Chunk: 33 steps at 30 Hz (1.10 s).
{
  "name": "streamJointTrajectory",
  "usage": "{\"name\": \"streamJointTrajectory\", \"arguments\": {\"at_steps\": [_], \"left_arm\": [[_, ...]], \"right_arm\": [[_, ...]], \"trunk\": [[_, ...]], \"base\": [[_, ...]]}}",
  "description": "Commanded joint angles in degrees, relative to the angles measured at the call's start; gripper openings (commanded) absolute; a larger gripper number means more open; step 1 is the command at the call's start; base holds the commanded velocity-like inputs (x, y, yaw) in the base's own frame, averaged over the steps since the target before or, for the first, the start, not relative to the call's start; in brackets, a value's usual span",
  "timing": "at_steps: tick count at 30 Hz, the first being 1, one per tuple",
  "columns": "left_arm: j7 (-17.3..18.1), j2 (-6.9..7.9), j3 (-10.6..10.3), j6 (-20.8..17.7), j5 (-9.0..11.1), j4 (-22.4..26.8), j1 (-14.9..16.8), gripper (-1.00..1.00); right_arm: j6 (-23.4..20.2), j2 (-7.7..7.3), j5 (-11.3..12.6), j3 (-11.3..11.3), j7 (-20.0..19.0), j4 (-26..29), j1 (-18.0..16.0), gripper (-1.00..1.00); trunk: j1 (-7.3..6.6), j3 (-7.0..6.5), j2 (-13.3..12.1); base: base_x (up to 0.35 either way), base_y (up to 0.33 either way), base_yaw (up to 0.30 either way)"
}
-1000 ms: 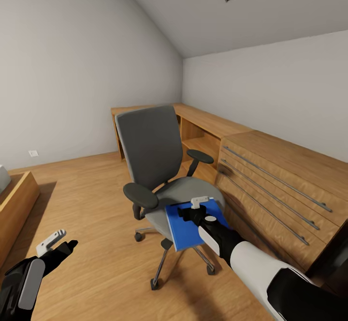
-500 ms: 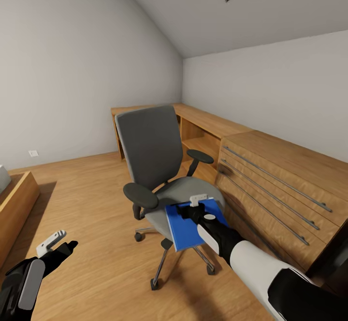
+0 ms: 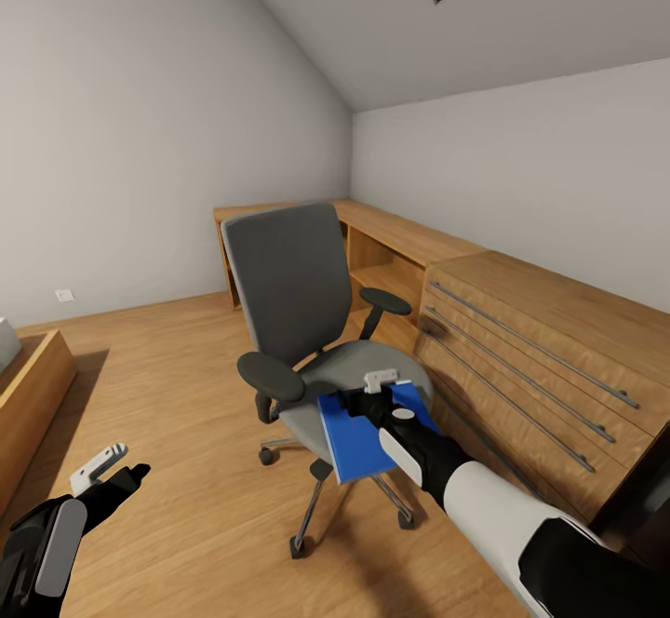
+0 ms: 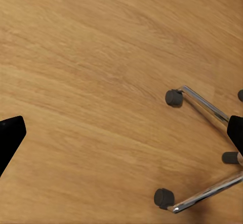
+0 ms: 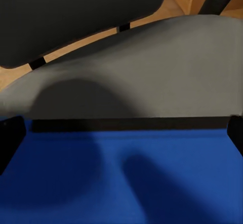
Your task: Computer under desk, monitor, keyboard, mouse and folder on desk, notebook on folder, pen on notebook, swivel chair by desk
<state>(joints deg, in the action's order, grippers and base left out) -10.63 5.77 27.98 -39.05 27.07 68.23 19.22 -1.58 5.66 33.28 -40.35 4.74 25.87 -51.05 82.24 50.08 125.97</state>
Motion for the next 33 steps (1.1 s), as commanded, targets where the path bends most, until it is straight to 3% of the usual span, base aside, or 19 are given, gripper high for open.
{"name": "streamJointTrajectory", "arguments": {"at_steps": [1,7,13,19,27,33], "left_arm": [[-0.45,0.01,0.01,-0.24,0.61,0.07,0.03,1.0],[-0.45,0.02,0.05,-0.24,0.61,0.06,0.03,1.0],[-0.45,0.03,0.06,-0.24,0.61,0.06,0.03,1.0],[-0.45,0.01,0.01,-0.24,0.61,0.06,0.03,1.0],[-0.45,0.0,0.0,-0.24,0.61,0.06,0.03,1.0],[-0.45,0.02,0.04,-0.24,0.61,0.06,0.03,1.0]], "right_arm": [[-0.24,-0.06,0.41,-0.46,0.5,0.31,-0.04,1.0],[-2.29,-1.0,0.45,-0.47,0.55,2.91,0.35,1.0],[-5.83,-3.17,0.59,-0.49,1.48,10.55,2.78,1.0],[-9.81,-5.07,0.79,-0.51,6.87,19.64,6.61,1.0],[-14.66,-5.82,1.34,-0.51,15.16,28.84,9.54,1.0],[-15.65,-6.04,1.67,-0.4,16.56,32.94,11.47,1.0]], "trunk": [[-0.01,0.06,0.03],[-0.01,0.06,0.03],[-0.01,0.06,0.03],[-0.01,0.06,0.03],[-0.01,0.06,0.03],[-0.01,0.06,0.03]], "base": [[0.0,0.0,0.0],[0.0,0.0,0.0],[0.0,0.0,0.0],[0.0,0.0,0.0],[0.0,0.0,0.0],[0.0,0.0,0.0]]}}
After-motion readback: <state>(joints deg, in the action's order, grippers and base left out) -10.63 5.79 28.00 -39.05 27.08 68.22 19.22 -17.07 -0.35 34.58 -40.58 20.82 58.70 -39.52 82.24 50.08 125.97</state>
